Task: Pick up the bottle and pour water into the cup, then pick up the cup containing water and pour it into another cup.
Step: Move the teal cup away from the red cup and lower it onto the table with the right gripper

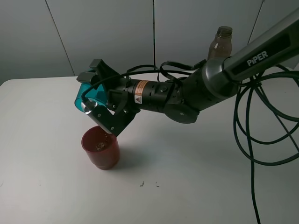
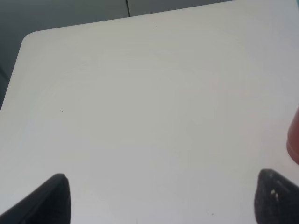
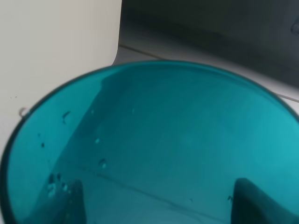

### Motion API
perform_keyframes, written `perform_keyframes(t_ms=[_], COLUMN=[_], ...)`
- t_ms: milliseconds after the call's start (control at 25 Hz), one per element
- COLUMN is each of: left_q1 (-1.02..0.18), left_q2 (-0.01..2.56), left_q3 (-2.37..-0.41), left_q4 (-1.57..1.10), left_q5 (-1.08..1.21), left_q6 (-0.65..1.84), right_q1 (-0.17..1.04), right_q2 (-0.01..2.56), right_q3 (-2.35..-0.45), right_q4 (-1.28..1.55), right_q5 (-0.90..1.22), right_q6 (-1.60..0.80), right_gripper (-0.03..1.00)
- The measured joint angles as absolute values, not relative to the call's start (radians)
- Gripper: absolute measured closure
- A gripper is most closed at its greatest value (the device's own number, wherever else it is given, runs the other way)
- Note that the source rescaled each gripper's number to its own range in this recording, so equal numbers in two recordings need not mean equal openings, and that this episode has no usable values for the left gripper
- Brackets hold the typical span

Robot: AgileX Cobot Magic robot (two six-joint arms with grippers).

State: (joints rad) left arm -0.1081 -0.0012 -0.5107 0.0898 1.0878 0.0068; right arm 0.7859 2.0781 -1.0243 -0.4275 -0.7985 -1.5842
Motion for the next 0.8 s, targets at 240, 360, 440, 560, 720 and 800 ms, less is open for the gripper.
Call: perform_keyframes(t_ms=[240,360,440,560,720,800], left_q1=[-0.108,-0.108,-0.108,-0.108,-0.108,-0.108], left_q2=[-0.001,-0.001,-0.001,-0.001,-0.001,-0.001], left_q3=[-0.511,-0.511,-0.511,-0.511,-0.511,-0.511], left_q4=[0.090,0.090,0.090,0.090,0.090,0.090], left_q5=[1.088,1.088,1.088,1.088,1.088,1.088], left_q6=[0.007,0.007,0.000,0.000,0.000,0.000], right_q1=[0.786,0.786,0.786,0.780,0.750,0.731], right_q2=[2.078,2.074,2.063,2.046,2.046,2.046], right_q3=[-1.024,-1.024,-1.024,-1.028,-1.030,-1.030], right_q4=[-0.429,-0.412,-0.377,-0.353,-0.348,-0.346], right_q5=[-0.764,-0.750,-0.744,-0.746,-0.749,-0.749], right_q6=[-1.350,-1.142,-0.990,-0.762,-0.457,-0.336], right_gripper=[0.93,0.93,0.93,0.93,0.93,0.93])
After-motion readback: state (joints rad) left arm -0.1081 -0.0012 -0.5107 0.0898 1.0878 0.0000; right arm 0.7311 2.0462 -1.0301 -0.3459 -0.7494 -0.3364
